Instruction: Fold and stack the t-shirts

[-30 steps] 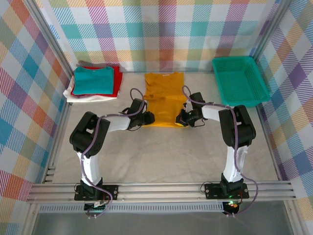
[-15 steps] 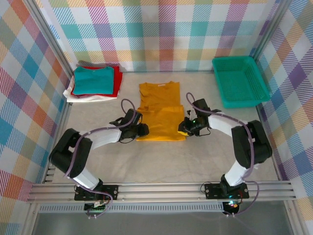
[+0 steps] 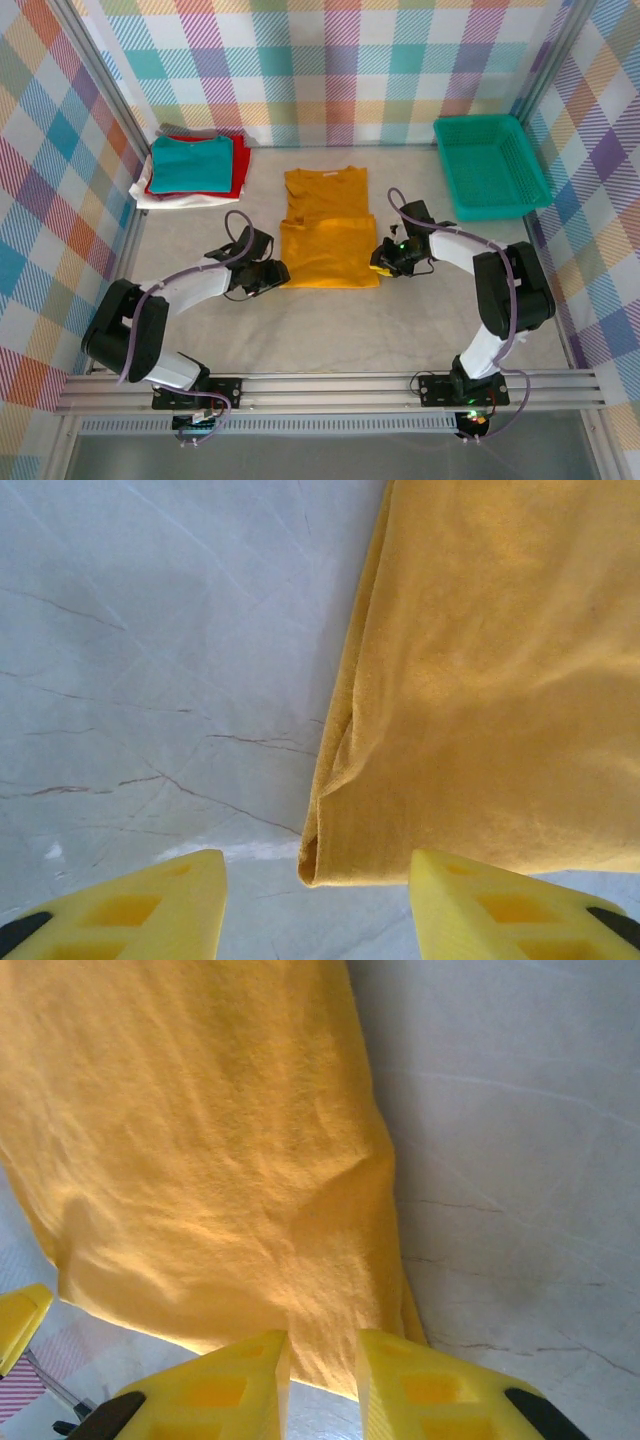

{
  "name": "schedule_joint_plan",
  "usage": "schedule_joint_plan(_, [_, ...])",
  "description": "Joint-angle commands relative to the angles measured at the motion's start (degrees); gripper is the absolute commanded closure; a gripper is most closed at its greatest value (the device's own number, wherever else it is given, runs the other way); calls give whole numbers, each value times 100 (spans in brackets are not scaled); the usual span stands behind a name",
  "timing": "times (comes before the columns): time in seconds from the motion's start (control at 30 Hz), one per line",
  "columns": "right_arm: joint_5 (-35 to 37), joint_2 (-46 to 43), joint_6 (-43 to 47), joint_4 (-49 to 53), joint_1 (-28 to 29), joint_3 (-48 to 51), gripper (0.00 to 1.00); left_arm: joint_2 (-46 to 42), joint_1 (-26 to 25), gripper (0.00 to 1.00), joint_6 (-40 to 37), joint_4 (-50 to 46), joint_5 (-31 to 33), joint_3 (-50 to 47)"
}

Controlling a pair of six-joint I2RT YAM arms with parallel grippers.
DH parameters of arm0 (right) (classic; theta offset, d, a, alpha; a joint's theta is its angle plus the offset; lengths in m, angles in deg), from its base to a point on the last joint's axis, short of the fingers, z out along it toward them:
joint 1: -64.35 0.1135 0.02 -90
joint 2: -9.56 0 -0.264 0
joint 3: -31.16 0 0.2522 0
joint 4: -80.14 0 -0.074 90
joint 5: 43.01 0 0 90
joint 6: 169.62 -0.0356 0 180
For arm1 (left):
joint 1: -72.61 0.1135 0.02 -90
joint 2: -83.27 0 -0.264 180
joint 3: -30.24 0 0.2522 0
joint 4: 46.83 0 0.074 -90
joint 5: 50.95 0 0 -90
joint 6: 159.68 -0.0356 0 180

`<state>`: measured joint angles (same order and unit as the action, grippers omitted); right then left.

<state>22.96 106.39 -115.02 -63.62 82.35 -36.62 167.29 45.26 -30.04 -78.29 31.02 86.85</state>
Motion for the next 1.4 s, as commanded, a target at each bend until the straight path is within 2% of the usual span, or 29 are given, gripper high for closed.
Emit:
schedule_joint_plan(0.0, [-32,20,13,2,12,11,75,202,-79,48,-57,116,-156,89])
schedule_joint_plan(0.3, [83,46,74,-16,12,108,75,638,-259,48,-27,584,-324,353])
schedule_joint_plan(0.4, [109,30,53,-58,12,183,75,723,-280,52,-33,607,-269,399])
schedule_joint_plan(0.67, [153,-186,-118,-227,-23,482,74,821,-288,83,-87,500,-148,562])
schedule_joint_plan(0.73, [72,-270,-165,-291,-105,565,71,810,-288,88,-93,452,-90,571])
schedule_joint_plan(0.77, [-32,-279,-183,-335,-153,594,69,804,-288,95,-96,442,-72,575])
schedule_joint_plan(0.83, [-213,-230,-166,-354,-183,574,68,785,-288,99,-105,425,-56,564])
schedule_joint_plan(1.1, [-812,62,-160,-622,-147,603,63,738,-288,100,-133,325,34,567])
schedule_joint_plan(1.23, [-831,191,-135,-622,-120,617,63,668,-291,100,-132,293,81,540])
schedule_joint_plan(1.37, [-540,49,-91,-494,-113,653,61,613,-288,100,-158,227,137,531])
